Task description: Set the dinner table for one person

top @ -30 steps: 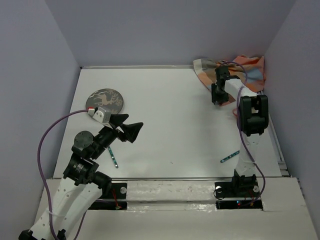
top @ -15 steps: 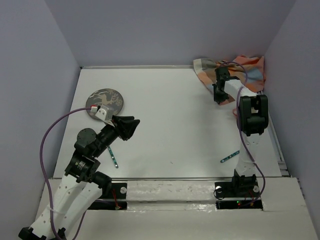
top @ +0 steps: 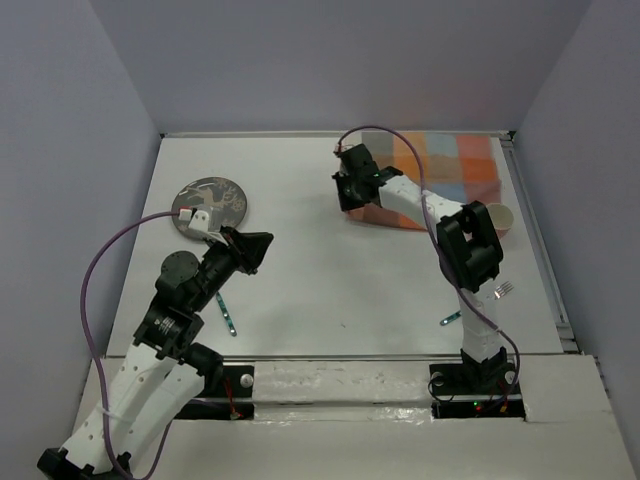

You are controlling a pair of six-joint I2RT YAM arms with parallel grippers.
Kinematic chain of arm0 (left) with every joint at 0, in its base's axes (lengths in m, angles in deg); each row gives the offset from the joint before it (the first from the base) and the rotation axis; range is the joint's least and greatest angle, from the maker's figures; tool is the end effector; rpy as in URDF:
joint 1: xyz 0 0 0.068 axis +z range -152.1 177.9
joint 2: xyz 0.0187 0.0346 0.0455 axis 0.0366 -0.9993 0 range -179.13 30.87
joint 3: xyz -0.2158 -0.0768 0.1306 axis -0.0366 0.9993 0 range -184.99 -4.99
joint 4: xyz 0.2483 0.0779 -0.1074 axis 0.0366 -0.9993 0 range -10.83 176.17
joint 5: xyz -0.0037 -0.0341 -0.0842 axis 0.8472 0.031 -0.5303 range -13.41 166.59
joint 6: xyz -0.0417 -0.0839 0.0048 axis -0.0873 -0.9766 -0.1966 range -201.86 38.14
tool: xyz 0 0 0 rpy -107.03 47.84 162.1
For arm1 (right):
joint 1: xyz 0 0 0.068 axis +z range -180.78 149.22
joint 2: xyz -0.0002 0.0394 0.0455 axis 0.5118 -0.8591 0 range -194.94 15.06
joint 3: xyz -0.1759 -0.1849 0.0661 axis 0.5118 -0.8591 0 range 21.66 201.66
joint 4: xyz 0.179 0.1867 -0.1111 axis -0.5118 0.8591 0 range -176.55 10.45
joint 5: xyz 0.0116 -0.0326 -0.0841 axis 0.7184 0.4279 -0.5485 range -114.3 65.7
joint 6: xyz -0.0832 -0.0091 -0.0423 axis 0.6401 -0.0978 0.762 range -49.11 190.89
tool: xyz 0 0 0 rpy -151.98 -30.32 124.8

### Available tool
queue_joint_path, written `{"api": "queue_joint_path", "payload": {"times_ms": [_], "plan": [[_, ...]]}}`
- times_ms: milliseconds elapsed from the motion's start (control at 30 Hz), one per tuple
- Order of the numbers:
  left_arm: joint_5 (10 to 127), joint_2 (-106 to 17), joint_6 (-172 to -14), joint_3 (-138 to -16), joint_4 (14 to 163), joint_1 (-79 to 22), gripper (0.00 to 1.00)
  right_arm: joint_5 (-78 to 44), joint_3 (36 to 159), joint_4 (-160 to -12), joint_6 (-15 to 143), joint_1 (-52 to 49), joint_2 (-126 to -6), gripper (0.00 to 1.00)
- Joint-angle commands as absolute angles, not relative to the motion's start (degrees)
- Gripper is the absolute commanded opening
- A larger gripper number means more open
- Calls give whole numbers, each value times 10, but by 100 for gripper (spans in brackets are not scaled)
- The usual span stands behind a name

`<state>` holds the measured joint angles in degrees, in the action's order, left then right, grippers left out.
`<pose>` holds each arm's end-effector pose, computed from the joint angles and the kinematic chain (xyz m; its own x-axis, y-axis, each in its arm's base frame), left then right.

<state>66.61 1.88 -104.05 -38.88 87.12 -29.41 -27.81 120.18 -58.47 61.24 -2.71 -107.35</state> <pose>0.1834 -0.1114 0.3354 -0.1446 -0.3440 -0.9278 0.5945 0.7193 -0.3594 0.4629 0.2409 0.1506 -0.7583 -0.2149 -0.6155 -0.3139 0.9478 0.0558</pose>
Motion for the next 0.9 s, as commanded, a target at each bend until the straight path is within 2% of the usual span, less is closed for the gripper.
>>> {"api": "queue_joint_path", "payload": {"times_ms": [0, 33, 100, 133, 200, 233, 300, 400, 433, 500, 533, 600, 867], "plan": [[718, 9, -1102, -376, 881, -297, 21, -184, 1199, -674, 522, 43, -1027, 11], [737, 6, -1124, -361, 883, -297, 21, -168, 1195, -689, 508, 62, -1027, 26], [754, 4, -1145, -335, 886, -298, 21, -144, 1194, -700, 506, 77, -1028, 42], [760, -1, -1160, -327, 889, -298, 21, -142, 1191, -699, 503, 82, -1025, 62], [786, -5, -1174, -301, 899, -299, 23, -150, 1176, -700, 501, 82, -1001, 81], [793, -13, -1181, -295, 906, -300, 27, -179, 1168, -701, 501, 82, -989, 83], [802, -25, -1196, -279, 929, -304, 31, -218, 1137, -701, 504, 82, -961, 82], [843, -68, -1212, -275, 953, -329, 35, -283, 1092, -701, 507, 82, -900, 71], [867, -95, -1217, -276, 970, -352, 37, -318, 1079, -702, 505, 75, -869, 62], [898, -129, -1221, -289, 989, -383, 39, -354, 1029, -705, 501, 62, -833, 56], [932, -170, -1221, -296, 1002, -416, 42, -368, 1008, -710, 491, 47, -795, 48], [970, -235, -1215, -320, 1015, -444, 45, -363, 941, -733, 485, 32, -751, 41], [1002, -357, -1211, -330, 1081, -463, 59, -374, 811, -753, 486, 20, -555, 40]]}}
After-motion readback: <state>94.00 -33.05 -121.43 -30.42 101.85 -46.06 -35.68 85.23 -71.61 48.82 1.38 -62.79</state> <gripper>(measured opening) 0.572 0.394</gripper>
